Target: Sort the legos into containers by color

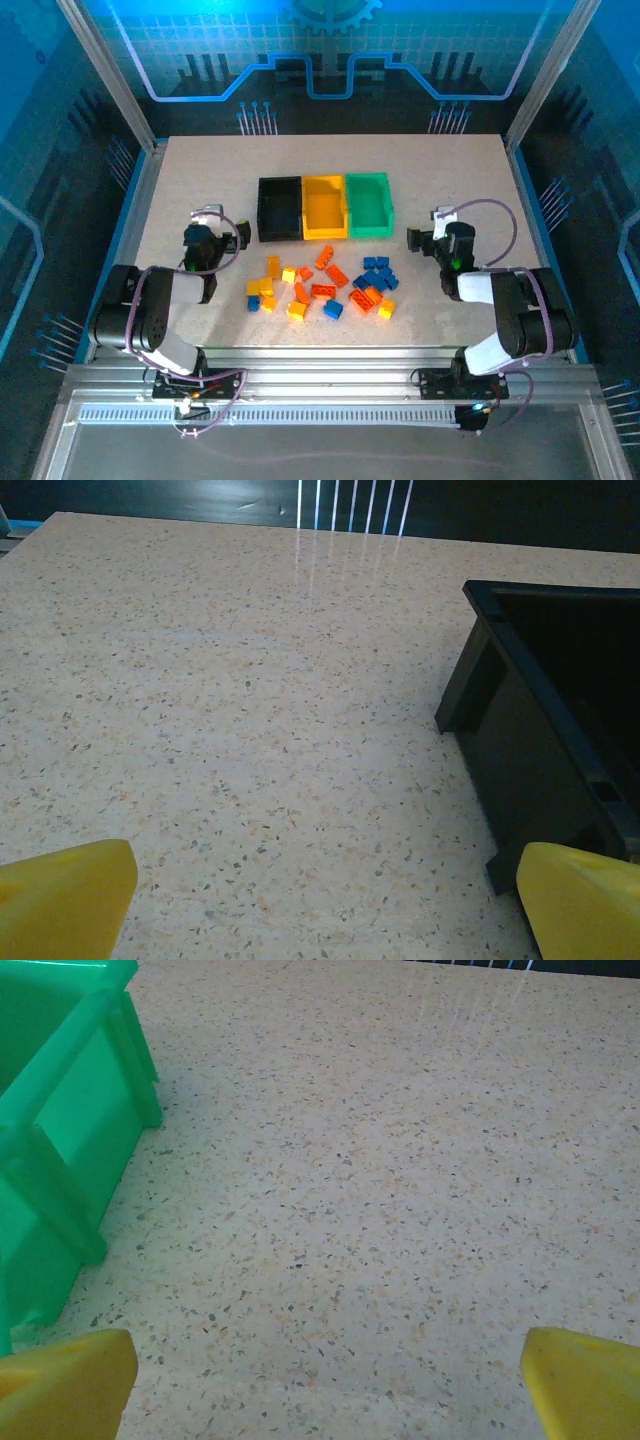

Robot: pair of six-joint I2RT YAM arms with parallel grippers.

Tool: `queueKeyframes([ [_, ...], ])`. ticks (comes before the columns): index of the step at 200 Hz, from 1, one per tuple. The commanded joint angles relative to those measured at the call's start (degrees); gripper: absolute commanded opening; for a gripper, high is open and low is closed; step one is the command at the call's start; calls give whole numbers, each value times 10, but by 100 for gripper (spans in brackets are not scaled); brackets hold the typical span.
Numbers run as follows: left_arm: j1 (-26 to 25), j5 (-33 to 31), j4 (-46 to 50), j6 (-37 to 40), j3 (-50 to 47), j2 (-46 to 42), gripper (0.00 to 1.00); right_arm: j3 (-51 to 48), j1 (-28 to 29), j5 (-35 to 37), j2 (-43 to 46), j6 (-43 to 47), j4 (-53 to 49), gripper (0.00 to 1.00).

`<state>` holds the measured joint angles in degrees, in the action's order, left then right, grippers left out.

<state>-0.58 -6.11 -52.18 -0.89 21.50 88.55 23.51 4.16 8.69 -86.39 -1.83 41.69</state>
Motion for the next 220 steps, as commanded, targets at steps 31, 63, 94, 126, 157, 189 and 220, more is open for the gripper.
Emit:
queueKeyframes([
  [31, 1, 14, -5, 12, 7, 5, 99, 7, -1, -1, 3, 8, 25, 100],
  [63, 0, 14, -6, 13, 5, 5, 99, 7, -1, -1, 3, 9, 25, 100],
  [94, 0, 14, -6, 14, 5, 5, 99, 7, -1, -1, 3, 9, 25, 100],
  [126, -7, 13, -10, 19, 2, 5, 99, 7, -1, -1, 3, 9, 25, 100],
  [157, -5, 14, -9, 19, 4, 5, 99, 6, -1, -1, 3, 8, 25, 100],
  [189, -4, 15, -7, 18, 4, 5, 99, 8, -1, -1, 3, 8, 24, 100],
  [220, 2, 25, -2, 13, 7, 5, 99, 6, -10, -19, 4, 4, 25, 100],
])
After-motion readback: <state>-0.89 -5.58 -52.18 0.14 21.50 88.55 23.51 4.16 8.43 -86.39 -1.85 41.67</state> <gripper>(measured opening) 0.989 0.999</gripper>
